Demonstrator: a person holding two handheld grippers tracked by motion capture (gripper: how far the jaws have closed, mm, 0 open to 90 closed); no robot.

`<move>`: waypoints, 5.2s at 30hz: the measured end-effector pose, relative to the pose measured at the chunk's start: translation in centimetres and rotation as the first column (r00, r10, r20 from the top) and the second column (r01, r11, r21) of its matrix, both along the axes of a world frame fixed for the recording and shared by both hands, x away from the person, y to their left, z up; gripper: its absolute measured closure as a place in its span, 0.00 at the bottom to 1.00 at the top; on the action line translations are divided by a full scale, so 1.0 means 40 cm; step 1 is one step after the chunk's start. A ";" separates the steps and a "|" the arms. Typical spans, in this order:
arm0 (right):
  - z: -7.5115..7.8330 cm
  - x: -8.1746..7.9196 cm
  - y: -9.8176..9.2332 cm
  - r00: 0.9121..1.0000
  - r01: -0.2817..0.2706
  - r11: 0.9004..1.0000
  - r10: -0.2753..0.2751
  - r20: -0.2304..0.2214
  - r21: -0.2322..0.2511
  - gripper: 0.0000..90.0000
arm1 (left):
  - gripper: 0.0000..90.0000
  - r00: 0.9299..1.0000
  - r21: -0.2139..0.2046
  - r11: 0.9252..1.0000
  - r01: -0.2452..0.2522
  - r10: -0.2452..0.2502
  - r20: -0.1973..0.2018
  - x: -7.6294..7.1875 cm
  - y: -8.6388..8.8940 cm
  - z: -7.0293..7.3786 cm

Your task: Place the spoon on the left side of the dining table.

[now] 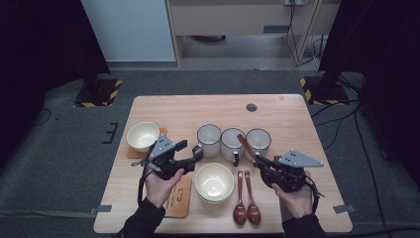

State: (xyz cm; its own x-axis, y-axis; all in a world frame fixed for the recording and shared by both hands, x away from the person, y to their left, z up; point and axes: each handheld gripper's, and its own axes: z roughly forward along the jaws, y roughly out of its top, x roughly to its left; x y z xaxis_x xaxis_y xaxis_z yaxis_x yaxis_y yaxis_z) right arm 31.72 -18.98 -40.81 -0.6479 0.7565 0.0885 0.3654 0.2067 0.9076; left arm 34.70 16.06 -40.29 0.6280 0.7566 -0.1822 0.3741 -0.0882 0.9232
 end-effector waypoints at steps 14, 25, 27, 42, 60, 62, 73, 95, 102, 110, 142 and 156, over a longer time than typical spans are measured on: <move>0.012 0.006 0.017 1.000 -0.023 1.000 0.023 0.018 0.000 0.90 | 0.31 1.000 -0.022 0.999 0.023 -0.023 0.013 0.009 -0.045 0.019; 0.015 0.005 0.027 0.999 -0.040 0.999 0.040 0.028 0.000 0.90 | 0.31 0.998 -0.040 0.997 0.066 -0.065 0.015 0.018 -0.122 0.023; 0.017 0.004 0.026 0.999 -0.042 0.999 0.042 0.032 0.001 0.90 | 0.31 0.997 -0.037 0.996 0.076 -0.076 0.016 0.020 -0.141 0.026; 0.019 -0.002 0.038 0.997 -0.064 0.998 0.064 0.041 0.003 0.90 | 0.34 0.995 -0.070 0.993 0.095 -0.093 0.033 0.024 -0.182 0.039; 0.018 -0.006 0.050 0.995 -0.088 0.996 0.088 0.048 0.003 0.90 | 0.43 0.990 -0.110 0.984 0.143 -0.144 0.003 0.028 -0.238 0.024; 0.017 -0.007 0.052 0.995 -0.088 0.996 0.088 0.048 0.003 0.90 | 0.46 0.989 -0.118 0.983 0.144 -0.145 0.001 0.027 -0.244 0.022; 0.014 -0.006 0.053 0.995 -0.088 0.996 0.088 0.042 0.002 0.90 | 0.60 0.988 -0.103 0.983 0.153 -0.154 0.001 0.020 -0.273 0.022; 0.005 -0.003 0.058 0.995 -0.093 0.996 0.093 0.029 -0.005 0.91 | 0.79 0.985 -0.106 0.980 0.170 -0.171 -0.004 0.009 -0.288 0.028; 0.005 -0.003 0.059 0.995 -0.097 0.995 0.098 0.034 -0.006 0.91 | 0.82 0.985 -0.106 0.979 0.173 -0.174 0.006 0.002 -0.291 0.035; 0.005 -0.003 0.060 0.994 -0.106 0.994 0.106 0.037 -0.004 0.90 | 0.86 0.983 -0.116 0.976 0.184 -0.185 0.007 -0.003 -0.290 0.039; 0.015 0.012 0.016 0.993 -0.011 0.998 0.004 0.118 0.054 0.33 | 0.93 0.989 -0.114 0.983 0.144 -0.137 0.064 0.002 -0.171 0.071; -0.024 0.041 -0.008 0.994 0.081 0.996 -0.083 0.077 0.025 0.20 | 0.93 0.994 -0.142 0.987 0.076 -0.065 0.085 -0.006 -0.054 0.088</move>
State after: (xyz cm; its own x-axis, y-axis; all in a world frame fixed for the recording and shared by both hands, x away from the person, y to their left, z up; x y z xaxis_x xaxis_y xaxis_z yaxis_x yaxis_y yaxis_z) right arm 33.36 -19.30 -41.79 -0.5894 0.8058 0.0572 0.3085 0.1591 0.9378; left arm 34.47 13.89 -36.77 0.6957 0.6792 -0.2337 0.2963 0.0250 0.9548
